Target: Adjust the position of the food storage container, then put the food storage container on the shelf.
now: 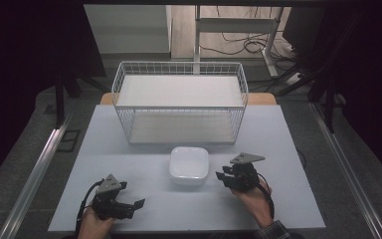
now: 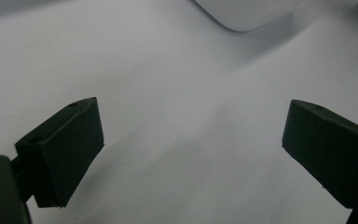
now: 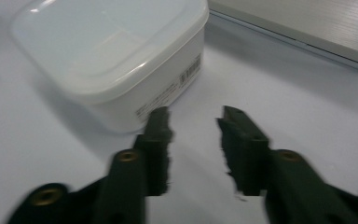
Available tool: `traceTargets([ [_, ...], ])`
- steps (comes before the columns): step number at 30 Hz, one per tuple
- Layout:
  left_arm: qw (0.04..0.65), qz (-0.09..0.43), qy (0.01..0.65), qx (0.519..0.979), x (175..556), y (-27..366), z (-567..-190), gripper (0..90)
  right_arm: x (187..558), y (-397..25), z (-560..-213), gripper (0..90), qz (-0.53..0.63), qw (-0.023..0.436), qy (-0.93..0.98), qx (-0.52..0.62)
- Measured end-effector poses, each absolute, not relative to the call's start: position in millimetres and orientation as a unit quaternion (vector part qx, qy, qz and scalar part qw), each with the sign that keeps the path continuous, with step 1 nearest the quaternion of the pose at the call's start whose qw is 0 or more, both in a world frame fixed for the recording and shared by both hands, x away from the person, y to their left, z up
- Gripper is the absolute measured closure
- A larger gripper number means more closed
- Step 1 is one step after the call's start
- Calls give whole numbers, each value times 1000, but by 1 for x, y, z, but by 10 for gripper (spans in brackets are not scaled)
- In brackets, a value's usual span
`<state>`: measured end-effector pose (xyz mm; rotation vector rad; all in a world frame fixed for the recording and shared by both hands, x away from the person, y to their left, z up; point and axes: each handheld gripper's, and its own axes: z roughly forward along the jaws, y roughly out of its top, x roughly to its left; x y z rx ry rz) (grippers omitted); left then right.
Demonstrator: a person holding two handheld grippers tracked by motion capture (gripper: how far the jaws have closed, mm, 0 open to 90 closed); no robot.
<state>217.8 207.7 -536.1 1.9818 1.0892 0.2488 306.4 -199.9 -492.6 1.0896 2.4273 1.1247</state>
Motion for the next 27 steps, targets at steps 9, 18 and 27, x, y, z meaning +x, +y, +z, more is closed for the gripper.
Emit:
traceTargets([
  [9, 412, 97, 439, 792, 218, 208, -536, 53, 289, -211, -504, 62, 374, 122, 846, 360],
  [18, 428, 95, 441, 783, 228, 205, -528, 60, 292, -210, -498, 32, 393, 126, 834, 365],
  [27, 450, 54, 410, 791, 261, 181, -512, 42, 305, -197, -487, 36, 417, 110, 824, 368],
])
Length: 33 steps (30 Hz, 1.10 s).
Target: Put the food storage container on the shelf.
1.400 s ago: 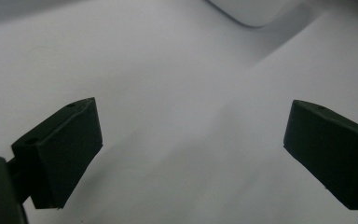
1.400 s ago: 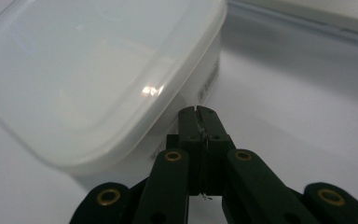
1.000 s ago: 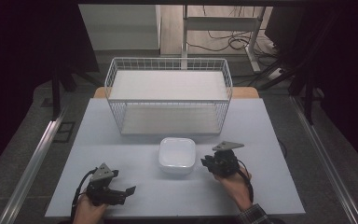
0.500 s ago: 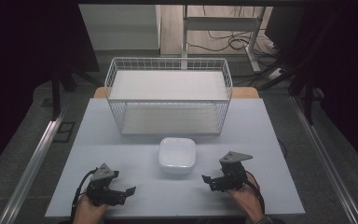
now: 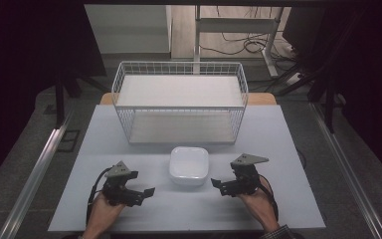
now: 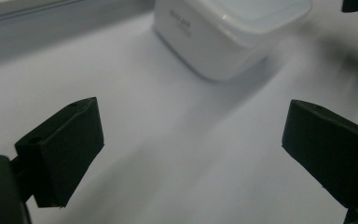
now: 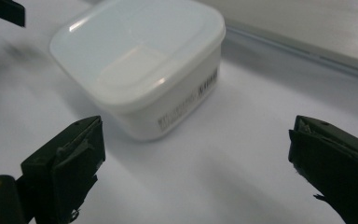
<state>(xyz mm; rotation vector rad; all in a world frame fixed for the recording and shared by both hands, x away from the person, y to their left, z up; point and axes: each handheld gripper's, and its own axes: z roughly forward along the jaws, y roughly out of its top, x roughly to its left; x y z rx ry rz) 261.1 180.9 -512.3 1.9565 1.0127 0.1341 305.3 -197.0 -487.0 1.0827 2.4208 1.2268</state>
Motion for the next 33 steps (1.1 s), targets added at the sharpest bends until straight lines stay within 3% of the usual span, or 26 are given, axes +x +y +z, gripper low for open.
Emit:
traceTargets([
  [7, 470, 38, 382, 795, 300, 154, -492, 52, 318, -178, -477, 20, 427, 87, 819, 372],
  [12, 461, 34, 376, 803, 326, 140, -494, 131, 332, -159, -477, 99, 412, 70, 825, 381],
  [15, 464, 3, 378, 801, 340, 135, -505, 161, 343, -151, -484, 130, 398, 72, 828, 389],
  [17, 464, -19, 376, 802, 346, 131, -512, 166, 351, -150, -490, 146, 400, 46, 822, 402],
  [21, 469, -45, 372, 800, 349, 129, -514, 214, 358, -155, -492, 280, 408, -25, 810, 420],
  [23, 471, -48, 394, 787, 345, 133, -511, 307, 357, -156, -490, 339, 402, -31, 809, 428],
  [28, 502, -68, 433, 745, 331, 146, -511, 581, 350, -167, -480, 599, 401, -45, 796, 451],
  [33, 508, -69, 443, 736, 316, 150, -505, 698, 338, -171, -472, 703, 403, -46, 791, 459],
])
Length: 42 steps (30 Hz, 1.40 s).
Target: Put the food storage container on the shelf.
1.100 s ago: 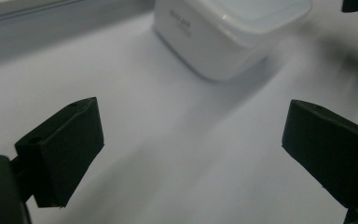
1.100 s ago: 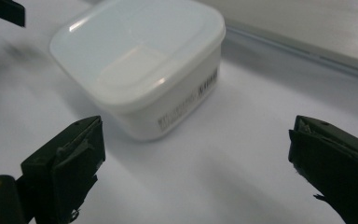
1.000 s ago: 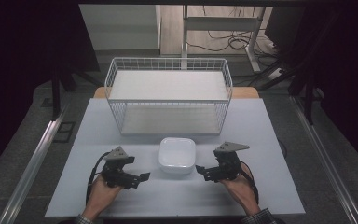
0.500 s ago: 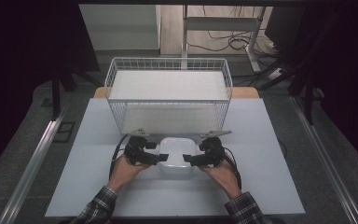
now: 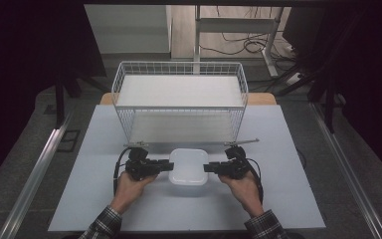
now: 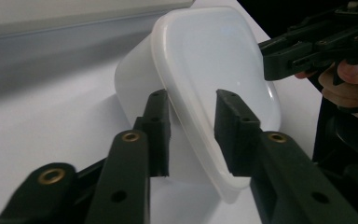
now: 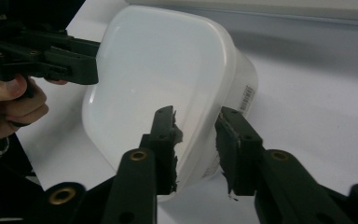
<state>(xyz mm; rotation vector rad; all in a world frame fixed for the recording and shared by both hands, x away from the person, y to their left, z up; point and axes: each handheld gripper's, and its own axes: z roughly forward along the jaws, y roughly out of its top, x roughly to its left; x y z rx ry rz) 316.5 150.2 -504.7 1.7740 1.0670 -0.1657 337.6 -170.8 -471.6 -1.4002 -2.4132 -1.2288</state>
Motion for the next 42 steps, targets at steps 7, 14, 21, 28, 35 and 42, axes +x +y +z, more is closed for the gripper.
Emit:
traceTargets([
  [7, 514, -53, 456, 725, 311, 153, -500, 804, 326, -168, -463, 790, -413, 2, -793, -448],
  [14, 520, -23, 453, 723, 306, 150, -478, 804, 325, -170, -451, 790, -435, -16, -789, -433],
  [21, 537, 2, 444, 717, 304, 157, -452, 804, 324, -164, -417, 790, -453, -44, -792, -407],
  [28, 546, 23, 439, 713, 309, 162, -423, 802, 328, -158, -391, 790, -465, -60, -790, -394],
  [35, 550, 53, 429, 715, 315, 163, -389, 800, 334, -155, -362, 790, -484, -76, -782, -386],
  [42, 552, 75, 423, 715, 323, 164, -350, 799, 344, -154, -332, 789, -501, -83, -773, -381],
])
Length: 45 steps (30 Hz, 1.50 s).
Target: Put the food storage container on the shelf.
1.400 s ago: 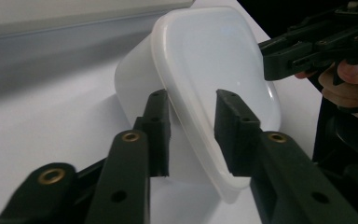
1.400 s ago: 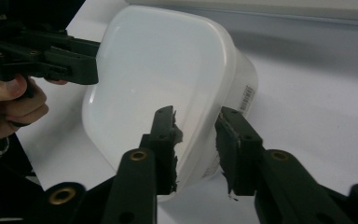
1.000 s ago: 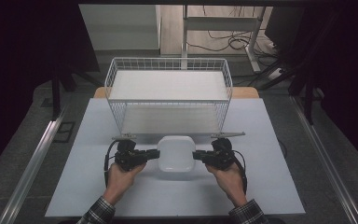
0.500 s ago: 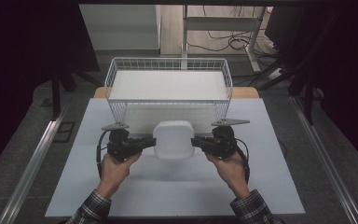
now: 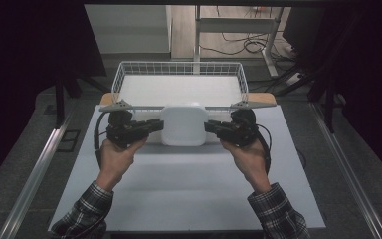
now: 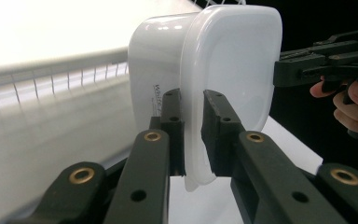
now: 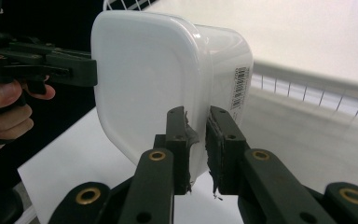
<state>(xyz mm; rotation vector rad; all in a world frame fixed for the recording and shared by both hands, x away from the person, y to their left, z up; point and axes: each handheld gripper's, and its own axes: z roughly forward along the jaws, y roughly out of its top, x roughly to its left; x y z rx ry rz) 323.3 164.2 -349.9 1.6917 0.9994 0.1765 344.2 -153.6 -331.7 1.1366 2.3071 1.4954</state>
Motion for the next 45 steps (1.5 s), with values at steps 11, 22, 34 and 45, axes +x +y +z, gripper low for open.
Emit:
traceTargets([
  [11, 557, 95, 416, 712, 347, 168, -300, 799, 369, -148, -287, 785, 519, 103, 763, 371],
  [22, 548, 87, 442, 705, 388, 171, -289, 789, 411, -137, -271, 779, 505, 102, 762, 393],
  [34, 537, 70, 482, 689, 418, 178, -307, 733, 448, -120, -280, 770, 478, 75, 768, 420],
  [45, 525, 77, 482, 698, 429, 168, -304, 586, 464, -116, -287, 649, 476, 69, 757, 442],
])
